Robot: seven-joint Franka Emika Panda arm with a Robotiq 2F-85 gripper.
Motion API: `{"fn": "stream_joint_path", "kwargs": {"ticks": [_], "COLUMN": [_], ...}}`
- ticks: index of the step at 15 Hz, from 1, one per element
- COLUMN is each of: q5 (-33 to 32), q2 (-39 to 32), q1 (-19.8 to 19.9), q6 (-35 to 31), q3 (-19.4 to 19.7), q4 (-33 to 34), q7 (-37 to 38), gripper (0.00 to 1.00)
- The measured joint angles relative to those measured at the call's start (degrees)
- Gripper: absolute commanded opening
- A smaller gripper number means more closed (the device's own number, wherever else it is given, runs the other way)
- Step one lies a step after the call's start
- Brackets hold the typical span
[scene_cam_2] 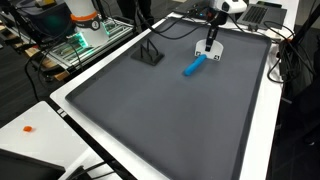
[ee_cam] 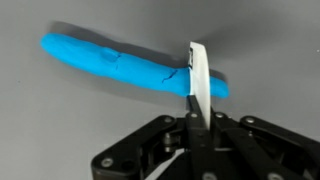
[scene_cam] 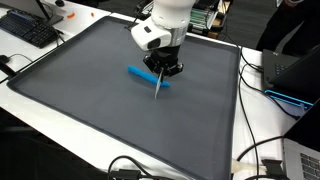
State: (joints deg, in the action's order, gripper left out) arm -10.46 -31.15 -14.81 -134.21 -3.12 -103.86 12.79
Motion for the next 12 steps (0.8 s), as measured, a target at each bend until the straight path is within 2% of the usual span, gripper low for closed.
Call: {"fn": "stream_joint_path", "kwargs": {"ticks": [12], "q5": [4.67], "q2": [0.15], "q1": [1.11], "q6": [2.7], "q3": [-2.14], "q4": [0.18], "q7": [-3.53], "gripper": [0.01]}}
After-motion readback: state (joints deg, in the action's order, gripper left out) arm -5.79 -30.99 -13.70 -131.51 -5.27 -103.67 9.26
